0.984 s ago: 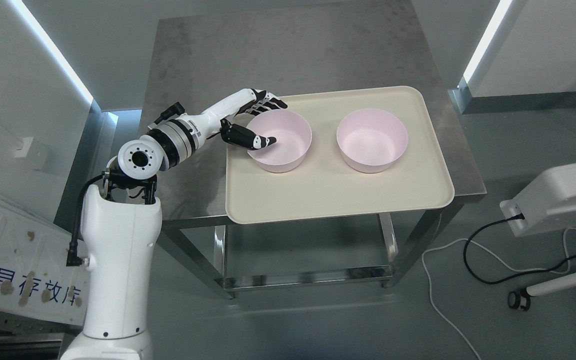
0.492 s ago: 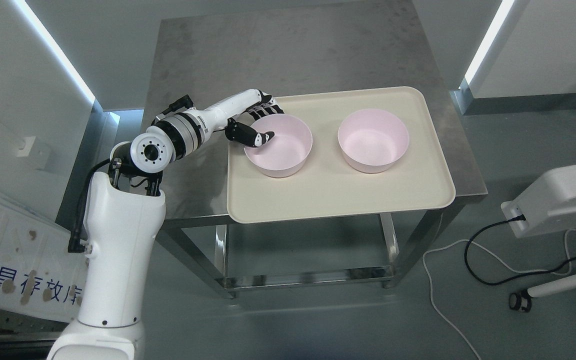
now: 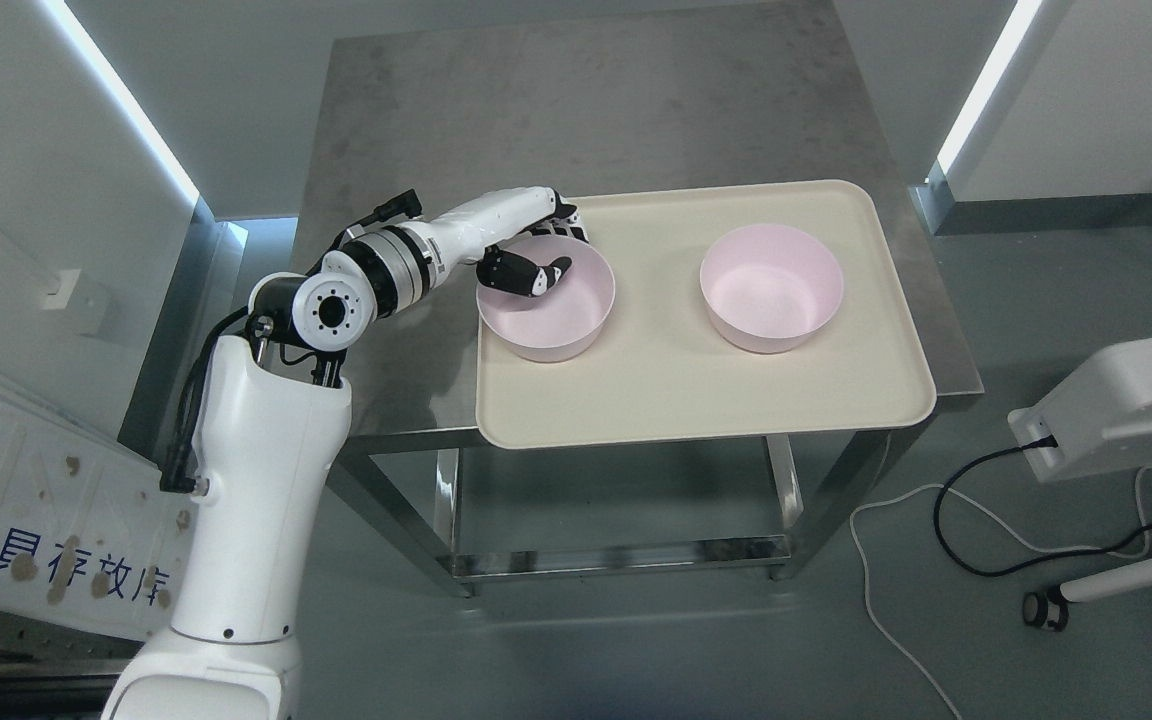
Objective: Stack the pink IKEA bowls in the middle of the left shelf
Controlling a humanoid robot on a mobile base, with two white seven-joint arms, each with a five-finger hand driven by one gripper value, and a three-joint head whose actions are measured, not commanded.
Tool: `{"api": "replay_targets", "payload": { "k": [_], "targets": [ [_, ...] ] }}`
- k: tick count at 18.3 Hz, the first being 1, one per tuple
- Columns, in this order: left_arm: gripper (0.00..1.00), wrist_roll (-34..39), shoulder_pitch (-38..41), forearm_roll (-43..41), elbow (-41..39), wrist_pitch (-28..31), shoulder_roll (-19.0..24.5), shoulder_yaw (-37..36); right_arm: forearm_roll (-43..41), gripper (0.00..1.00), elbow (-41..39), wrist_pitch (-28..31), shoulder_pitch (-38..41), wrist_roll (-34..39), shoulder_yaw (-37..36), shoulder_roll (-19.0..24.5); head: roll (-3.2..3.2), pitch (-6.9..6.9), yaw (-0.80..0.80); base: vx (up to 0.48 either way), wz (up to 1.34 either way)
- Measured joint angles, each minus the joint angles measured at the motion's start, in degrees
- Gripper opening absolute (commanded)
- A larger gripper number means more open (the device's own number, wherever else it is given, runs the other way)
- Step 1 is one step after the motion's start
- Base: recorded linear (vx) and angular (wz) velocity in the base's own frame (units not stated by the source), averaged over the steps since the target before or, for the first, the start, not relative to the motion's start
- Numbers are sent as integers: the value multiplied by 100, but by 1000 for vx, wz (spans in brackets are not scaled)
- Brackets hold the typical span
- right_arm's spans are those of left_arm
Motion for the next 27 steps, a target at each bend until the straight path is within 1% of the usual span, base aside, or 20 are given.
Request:
{"api": "replay_targets", "payload": {
  "k": [3, 5, 9, 12, 15, 17, 20, 23, 27],
  "targets": [
    [1, -208, -149, 75, 80, -9, -139, 107, 0, 100, 0, -1, 0, -7, 0, 0, 0, 0, 0, 2, 5],
    [1, -385, -277, 183, 109, 112, -203, 182, 0, 100, 0, -1, 0, -9, 0, 0, 0, 0, 0, -1, -32],
    [1, -379, -698, 611, 126, 511, -323, 319, 0, 100, 0, -1, 0, -38, 0, 0, 0, 0, 0, -3, -16],
    [2, -356, -1051, 1058, 131, 674, -385, 232, 0, 100, 0, -2, 0, -26, 0, 0, 0, 0, 0, 0, 0],
    [2, -293, -1314, 1362, 113, 697, -424, -107, 0, 100, 0, -2, 0, -13, 0, 0, 0, 0, 0, 0, 0],
    [2, -157, -1498, 1518, 101, 699, -447, -511, 0, 100, 0, -2, 0, -2, 0, 0, 0, 0, 0, 0, 0],
    [3, 237, -1682, 1629, 154, 710, -471, -1158, 0, 100, 0, -2, 0, 0, 0, 0, 0, 0, 0, 0, 0],
    [3, 795, -1891, 1682, 352, 642, -489, -1761, 0, 100, 0, -2, 0, 0, 0, 0, 0, 0, 0, 0, 0],
    [3, 1011, -2183, 1641, 718, 389, -506, -2306, 0, 100, 0, -2, 0, 2, 0, 0, 0, 0, 0, 0, 0]
  ]
}}
